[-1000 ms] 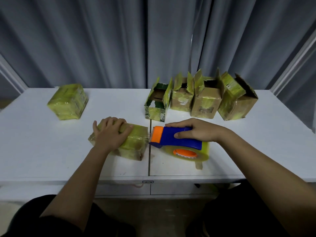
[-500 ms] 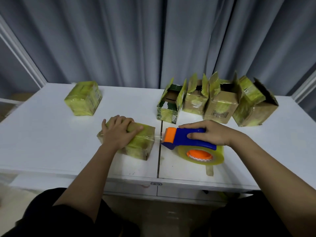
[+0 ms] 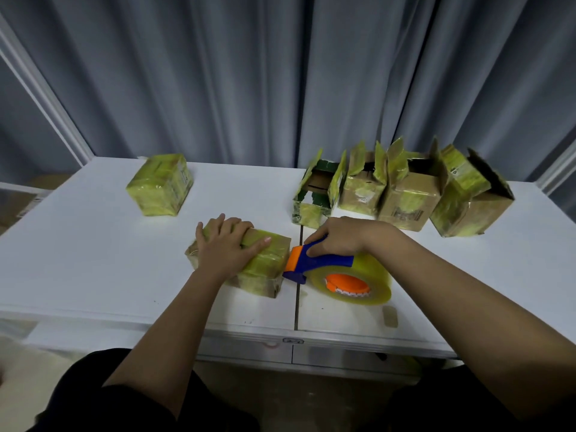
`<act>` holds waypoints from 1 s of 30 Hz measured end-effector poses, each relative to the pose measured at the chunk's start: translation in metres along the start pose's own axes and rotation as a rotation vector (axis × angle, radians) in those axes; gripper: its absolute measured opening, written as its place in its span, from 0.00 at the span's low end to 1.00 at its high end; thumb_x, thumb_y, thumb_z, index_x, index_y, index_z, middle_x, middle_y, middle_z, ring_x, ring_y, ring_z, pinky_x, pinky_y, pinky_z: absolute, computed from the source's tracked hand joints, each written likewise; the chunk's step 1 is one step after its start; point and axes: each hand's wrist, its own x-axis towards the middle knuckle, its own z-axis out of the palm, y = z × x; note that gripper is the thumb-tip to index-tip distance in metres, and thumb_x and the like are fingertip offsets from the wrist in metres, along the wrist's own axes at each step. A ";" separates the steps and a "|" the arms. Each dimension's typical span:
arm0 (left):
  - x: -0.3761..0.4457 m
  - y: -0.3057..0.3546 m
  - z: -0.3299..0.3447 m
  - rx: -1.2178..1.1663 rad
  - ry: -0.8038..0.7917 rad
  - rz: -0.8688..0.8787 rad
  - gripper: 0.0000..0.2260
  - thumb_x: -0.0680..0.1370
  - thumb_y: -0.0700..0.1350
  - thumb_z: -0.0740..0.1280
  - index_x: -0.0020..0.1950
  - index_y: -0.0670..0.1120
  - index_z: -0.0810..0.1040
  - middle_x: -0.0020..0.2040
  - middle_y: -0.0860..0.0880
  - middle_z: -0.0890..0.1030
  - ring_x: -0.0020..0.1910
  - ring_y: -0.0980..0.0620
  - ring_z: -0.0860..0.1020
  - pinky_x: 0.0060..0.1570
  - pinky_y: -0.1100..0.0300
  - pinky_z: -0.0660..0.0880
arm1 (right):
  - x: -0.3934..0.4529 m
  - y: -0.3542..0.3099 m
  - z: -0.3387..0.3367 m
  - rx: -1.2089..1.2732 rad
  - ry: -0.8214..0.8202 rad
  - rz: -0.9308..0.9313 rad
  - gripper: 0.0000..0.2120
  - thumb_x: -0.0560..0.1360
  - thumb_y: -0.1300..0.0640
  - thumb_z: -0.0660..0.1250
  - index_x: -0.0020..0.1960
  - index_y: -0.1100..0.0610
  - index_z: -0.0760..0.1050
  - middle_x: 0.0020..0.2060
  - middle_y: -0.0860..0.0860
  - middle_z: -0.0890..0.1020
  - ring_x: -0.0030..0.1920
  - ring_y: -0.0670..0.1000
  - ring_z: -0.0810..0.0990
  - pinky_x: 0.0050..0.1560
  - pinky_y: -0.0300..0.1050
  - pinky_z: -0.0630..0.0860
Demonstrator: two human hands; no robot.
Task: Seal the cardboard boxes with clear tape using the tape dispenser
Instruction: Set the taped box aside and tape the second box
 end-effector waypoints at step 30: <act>-0.020 0.051 0.013 0.176 -0.176 0.008 0.40 0.73 0.73 0.45 0.78 0.53 0.41 0.78 0.43 0.42 0.76 0.37 0.38 0.70 0.35 0.39 | -0.019 0.052 0.040 0.251 0.425 0.025 0.20 0.78 0.39 0.60 0.69 0.36 0.69 0.62 0.45 0.78 0.54 0.50 0.77 0.47 0.45 0.74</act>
